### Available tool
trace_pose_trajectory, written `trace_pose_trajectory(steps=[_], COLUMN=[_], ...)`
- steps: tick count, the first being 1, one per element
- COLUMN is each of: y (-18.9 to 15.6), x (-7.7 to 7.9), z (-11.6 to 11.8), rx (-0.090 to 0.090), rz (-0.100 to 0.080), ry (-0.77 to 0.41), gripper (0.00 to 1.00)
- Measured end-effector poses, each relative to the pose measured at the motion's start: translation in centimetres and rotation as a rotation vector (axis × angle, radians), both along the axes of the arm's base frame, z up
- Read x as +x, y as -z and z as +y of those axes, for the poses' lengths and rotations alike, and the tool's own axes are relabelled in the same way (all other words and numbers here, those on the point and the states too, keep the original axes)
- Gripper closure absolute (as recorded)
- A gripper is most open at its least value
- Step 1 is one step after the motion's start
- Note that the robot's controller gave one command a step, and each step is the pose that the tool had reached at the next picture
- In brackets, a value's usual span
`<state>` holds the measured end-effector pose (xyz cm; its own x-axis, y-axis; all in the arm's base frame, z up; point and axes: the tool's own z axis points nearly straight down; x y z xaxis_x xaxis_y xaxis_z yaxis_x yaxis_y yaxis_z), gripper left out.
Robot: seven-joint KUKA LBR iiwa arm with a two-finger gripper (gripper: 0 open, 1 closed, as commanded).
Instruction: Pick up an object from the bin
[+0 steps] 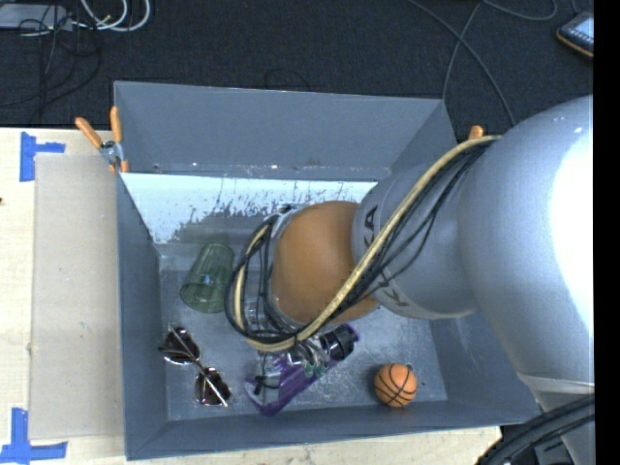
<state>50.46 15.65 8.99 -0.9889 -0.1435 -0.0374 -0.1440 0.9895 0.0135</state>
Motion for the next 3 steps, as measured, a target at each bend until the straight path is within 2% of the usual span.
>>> trace_pose_trajectory(steps=[1,2,3], y=[-1.0,-0.2,-4.0], x=[1.0,0.2,-2.8], z=[0.0,-1.3,-0.4], rx=[-0.012,-0.005,-0.005], rz=[0.017,0.006,0.015], ry=[0.008,0.007,0.098], gripper=[0.00,0.00,0.00])
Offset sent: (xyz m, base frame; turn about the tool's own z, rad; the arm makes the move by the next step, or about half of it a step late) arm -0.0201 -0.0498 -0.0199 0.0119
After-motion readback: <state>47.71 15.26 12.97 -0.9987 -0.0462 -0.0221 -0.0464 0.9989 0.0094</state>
